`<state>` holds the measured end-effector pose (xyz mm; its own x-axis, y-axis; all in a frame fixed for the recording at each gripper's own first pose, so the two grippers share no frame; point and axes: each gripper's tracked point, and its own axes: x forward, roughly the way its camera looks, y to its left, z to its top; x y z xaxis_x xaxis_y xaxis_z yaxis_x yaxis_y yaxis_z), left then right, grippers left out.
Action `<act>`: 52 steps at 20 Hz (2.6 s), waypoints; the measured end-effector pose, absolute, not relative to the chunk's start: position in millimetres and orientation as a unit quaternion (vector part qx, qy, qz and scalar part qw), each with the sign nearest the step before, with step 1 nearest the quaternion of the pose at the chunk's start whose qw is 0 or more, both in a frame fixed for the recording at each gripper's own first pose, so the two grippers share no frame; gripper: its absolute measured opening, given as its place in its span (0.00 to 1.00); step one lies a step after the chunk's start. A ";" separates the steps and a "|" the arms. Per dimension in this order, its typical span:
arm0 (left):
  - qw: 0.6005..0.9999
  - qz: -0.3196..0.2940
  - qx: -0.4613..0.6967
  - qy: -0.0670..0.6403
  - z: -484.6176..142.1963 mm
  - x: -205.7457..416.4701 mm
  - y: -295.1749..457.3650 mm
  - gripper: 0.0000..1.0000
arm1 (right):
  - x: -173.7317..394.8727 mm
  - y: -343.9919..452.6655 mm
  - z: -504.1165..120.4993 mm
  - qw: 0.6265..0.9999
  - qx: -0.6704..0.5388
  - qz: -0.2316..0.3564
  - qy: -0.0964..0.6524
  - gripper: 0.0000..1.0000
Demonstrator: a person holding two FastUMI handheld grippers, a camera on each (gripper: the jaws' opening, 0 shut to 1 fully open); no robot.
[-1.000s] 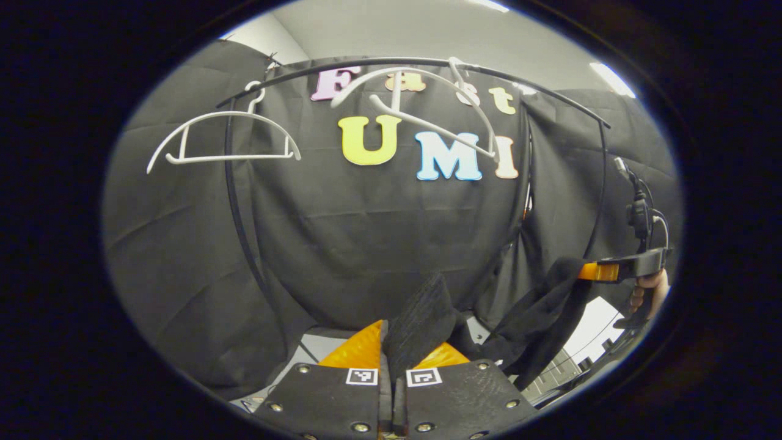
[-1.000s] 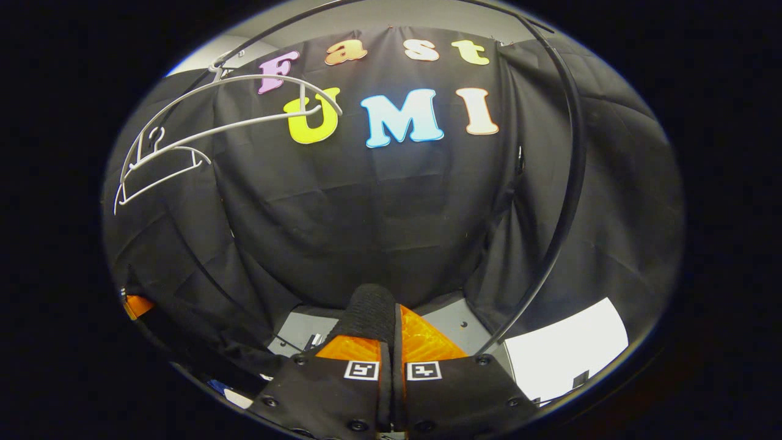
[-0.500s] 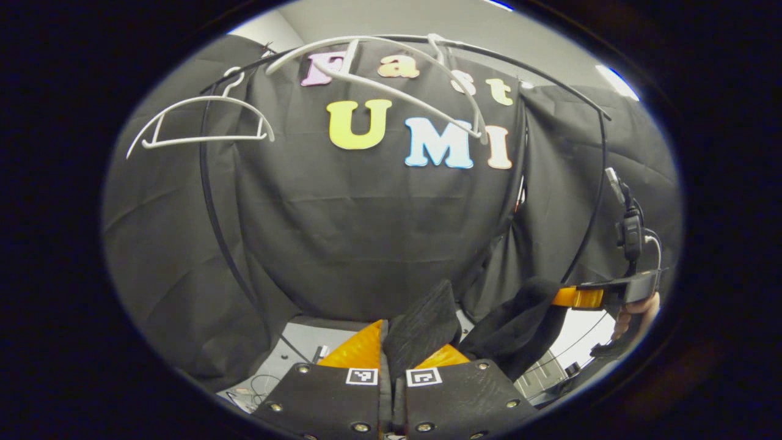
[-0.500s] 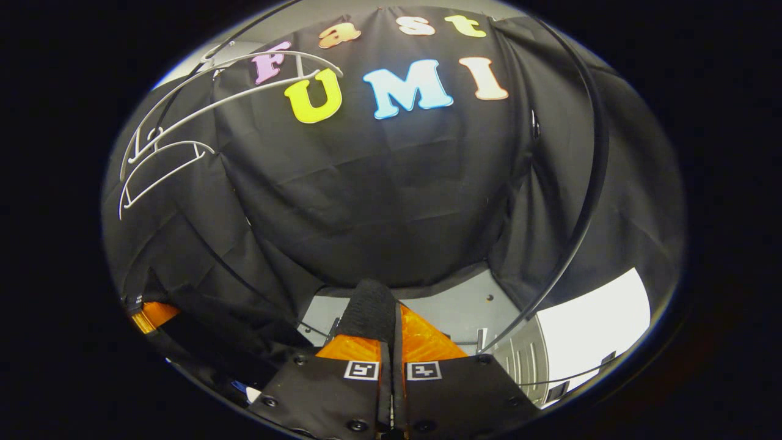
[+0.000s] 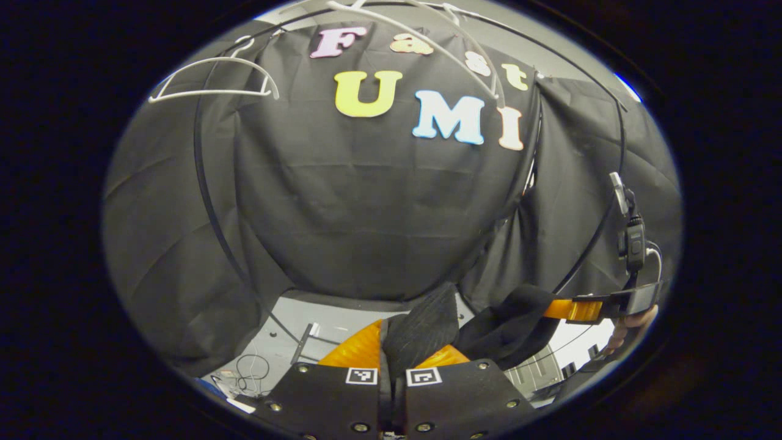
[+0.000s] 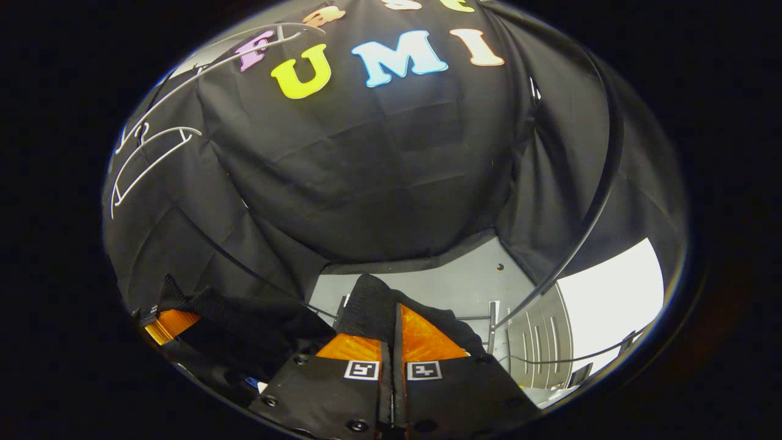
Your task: Grasp the clothes on the hanger with both hands and then place them into the laundry hamper below.
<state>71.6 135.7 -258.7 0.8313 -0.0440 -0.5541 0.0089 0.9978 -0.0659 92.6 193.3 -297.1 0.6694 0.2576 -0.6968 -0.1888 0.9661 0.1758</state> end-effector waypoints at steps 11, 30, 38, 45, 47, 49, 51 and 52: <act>0.937 -0.069 0.028 0.340 -359.6 81.0 124.2 0.02 | 57.7 176.2 -375.9 0.883 0.051 0.081 0.459 0.00; 0.916 -0.080 0.051 0.390 -428.5 76.0 113.4 0.05 | 33.2 163.9 -432.5 0.856 0.047 0.047 0.513 0.02; 0.915 -0.055 0.053 0.397 -433.1 45.8 122.8 0.60 | 38.3 176.2 -407.8 0.868 0.058 0.060 0.489 0.57; 0.929 -0.039 0.057 0.364 -390.9 16.2 140.4 0.92 | 29.3 161.6 -357.6 0.900 0.043 0.044 0.432 0.98; 0.935 -0.037 0.059 0.348 -371.1 10.7 144.4 0.92 | 29.2 146.7 -339.1 0.910 0.037 0.032 0.411 0.98; 0.941 -0.033 0.050 0.333 -350.7 7.3 143.8 0.92 | 30.7 126.8 -318.6 0.920 0.031 0.014 0.390 0.98; 0.948 -0.025 0.040 0.314 -326.9 7.2 142.8 0.92 | 31.5 108.3 -297.6 0.929 0.037 -0.004 0.368 0.98; 0.953 -0.022 0.036 0.301 -313.2 9.4 140.7 0.92 | 32.1 99.8 -288.9 0.933 0.043 -0.011 0.358 0.98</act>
